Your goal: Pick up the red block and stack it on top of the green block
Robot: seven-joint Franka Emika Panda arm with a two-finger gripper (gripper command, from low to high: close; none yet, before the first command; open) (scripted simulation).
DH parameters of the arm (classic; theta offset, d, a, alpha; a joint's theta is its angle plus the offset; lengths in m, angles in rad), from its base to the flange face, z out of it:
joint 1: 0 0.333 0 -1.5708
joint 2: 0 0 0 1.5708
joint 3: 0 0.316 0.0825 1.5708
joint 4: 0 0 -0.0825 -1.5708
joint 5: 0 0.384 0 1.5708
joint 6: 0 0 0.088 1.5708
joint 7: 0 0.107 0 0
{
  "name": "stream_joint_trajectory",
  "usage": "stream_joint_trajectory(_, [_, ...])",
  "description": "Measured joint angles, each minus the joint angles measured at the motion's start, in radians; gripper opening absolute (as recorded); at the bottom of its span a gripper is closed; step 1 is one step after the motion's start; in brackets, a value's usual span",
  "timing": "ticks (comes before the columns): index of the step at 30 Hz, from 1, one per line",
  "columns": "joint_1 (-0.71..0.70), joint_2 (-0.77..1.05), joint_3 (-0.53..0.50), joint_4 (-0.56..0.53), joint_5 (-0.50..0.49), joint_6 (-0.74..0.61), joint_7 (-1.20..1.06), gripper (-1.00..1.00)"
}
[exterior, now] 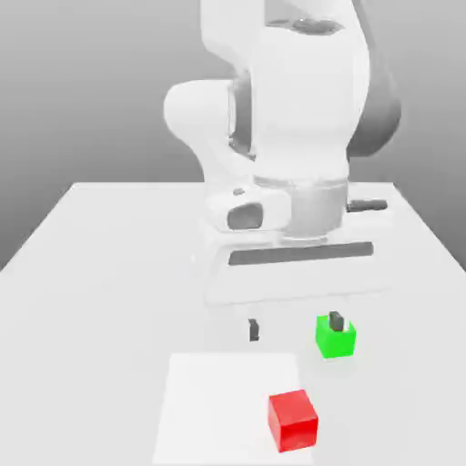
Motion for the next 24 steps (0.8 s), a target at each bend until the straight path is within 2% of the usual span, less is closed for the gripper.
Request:
stream_joint_trajectory(7, [0.023,0.254,-0.013,-0.006,-0.025,0.165,0.009,0.00])
stream_joint_trajectory(8, [0.027,0.287,-0.018,-0.001,-0.030,0.193,0.012,-1.00])
stream_joint_trajectory(15, [0.026,0.294,-0.018,0.000,-0.033,0.198,0.015,-1.00])
stream_joint_trajectory(20, [0.016,0.139,0.001,-0.026,-0.003,0.069,-0.007,-1.00])
stream_joint_trajectory(24, [0.082,-0.005,0.075,-0.133,0.090,0.035,-0.030,-1.00])
